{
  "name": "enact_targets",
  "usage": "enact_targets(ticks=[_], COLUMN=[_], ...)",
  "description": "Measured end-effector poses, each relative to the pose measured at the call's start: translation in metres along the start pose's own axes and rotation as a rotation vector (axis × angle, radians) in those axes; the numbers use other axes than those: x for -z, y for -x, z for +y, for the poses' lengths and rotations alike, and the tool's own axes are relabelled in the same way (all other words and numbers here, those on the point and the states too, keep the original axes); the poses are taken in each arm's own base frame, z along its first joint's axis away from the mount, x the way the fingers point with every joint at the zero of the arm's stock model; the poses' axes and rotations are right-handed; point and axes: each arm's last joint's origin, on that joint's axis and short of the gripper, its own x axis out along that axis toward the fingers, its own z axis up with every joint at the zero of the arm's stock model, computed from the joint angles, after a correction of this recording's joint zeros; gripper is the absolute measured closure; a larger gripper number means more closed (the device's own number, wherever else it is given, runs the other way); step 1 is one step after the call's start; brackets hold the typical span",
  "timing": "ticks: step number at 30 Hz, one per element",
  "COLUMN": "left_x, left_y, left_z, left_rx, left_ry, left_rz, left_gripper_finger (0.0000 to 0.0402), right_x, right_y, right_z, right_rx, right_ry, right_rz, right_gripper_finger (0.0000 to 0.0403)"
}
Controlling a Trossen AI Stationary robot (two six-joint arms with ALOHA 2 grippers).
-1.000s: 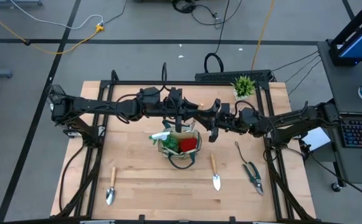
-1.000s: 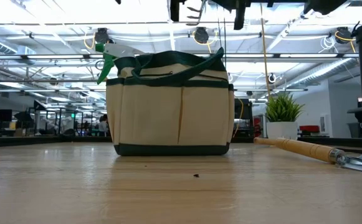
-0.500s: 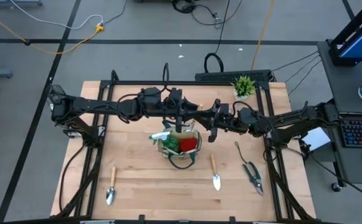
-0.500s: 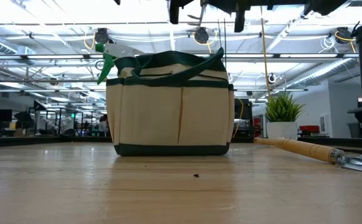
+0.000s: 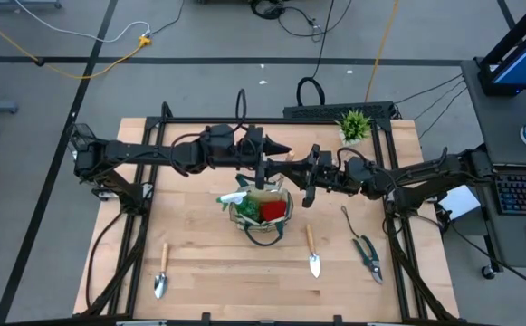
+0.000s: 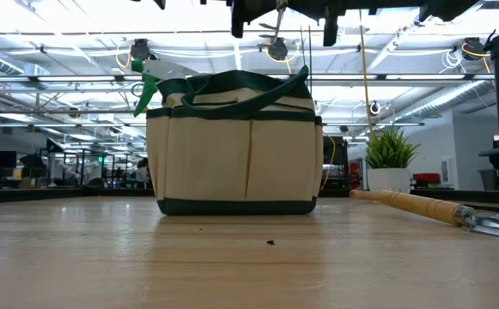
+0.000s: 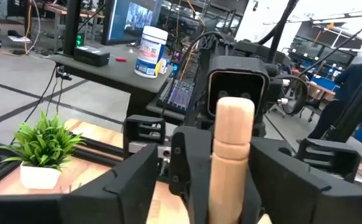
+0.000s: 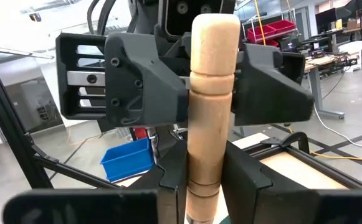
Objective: Pick & Place Garden tools in Gardening bag
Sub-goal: Put the left brown hand rake into the gardening bag
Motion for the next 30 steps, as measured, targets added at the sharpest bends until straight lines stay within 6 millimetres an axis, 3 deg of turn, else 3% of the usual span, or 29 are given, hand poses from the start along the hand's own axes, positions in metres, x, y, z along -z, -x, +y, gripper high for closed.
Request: enact_targets(ticks=[14,21,30], left_x=[-0.008,-0.022,-0.032], left_y=[0.011,0.044,0.079], left_z=[0.002,0.007,-0.002], left_rx=[0.048,-0.039,-0.205], left_ry=[0.013,0.040,-0.013], left_rz=[0.044,0.165,0.233], left_gripper_finger=[0.0056,0.0054,0.0053], right_x=[0.002,0.003,0.005], right_y=[0.000,0.000,0.001], right_z=[-0.001,-0.001,0.004], right_rx=[0.012,0.015,-0.051], right_ry=[0.015,0.015,-0.021], right_rz=[0.019,0.027,0.056], right_gripper_finger=[0.0341,0.0341,0.0341])
